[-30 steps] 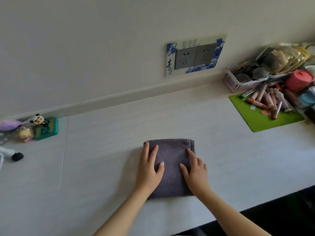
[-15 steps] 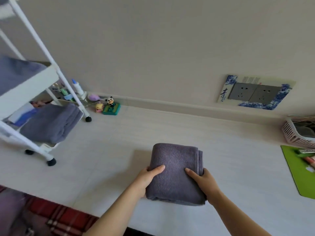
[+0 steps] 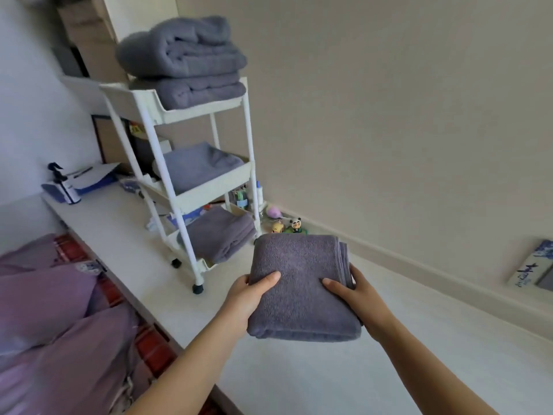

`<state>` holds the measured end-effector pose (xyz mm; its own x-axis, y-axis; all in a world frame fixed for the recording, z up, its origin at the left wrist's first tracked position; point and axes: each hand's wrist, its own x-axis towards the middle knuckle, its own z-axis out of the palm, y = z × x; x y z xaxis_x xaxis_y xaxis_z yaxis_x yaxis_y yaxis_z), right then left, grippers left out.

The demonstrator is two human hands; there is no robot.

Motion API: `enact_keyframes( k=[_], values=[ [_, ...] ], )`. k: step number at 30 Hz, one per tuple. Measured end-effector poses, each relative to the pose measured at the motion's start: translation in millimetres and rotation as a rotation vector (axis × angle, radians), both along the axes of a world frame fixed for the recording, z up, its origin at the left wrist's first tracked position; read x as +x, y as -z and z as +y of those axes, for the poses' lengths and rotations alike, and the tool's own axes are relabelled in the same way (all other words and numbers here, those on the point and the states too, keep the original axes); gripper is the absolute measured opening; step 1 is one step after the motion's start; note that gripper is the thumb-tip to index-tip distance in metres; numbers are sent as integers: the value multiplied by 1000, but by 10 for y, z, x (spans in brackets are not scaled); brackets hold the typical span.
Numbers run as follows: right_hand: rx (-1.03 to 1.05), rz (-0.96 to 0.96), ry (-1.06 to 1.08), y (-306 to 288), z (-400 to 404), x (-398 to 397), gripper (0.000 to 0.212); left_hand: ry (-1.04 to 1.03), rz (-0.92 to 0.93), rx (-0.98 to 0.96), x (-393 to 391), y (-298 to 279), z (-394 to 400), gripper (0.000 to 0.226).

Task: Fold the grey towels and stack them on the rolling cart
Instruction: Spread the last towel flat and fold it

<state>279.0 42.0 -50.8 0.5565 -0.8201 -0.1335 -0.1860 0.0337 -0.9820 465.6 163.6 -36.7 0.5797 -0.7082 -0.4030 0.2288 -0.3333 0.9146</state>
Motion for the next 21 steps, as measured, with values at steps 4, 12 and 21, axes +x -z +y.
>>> enact_keyframes(
  k=[4,12,21],
  values=[
    [-4,-124,-100,-485,-144,457,67,-84,-48,-114,351,-462,-13,46],
    [-77,-178,-218,-1254,-613,1330,60,-206,-58,-282,1199,-1087,-336,69],
    [39,-106,-272,-1554,-1207,2134,44,-488,-2,-418,1785,-1248,-863,76]
  ],
)
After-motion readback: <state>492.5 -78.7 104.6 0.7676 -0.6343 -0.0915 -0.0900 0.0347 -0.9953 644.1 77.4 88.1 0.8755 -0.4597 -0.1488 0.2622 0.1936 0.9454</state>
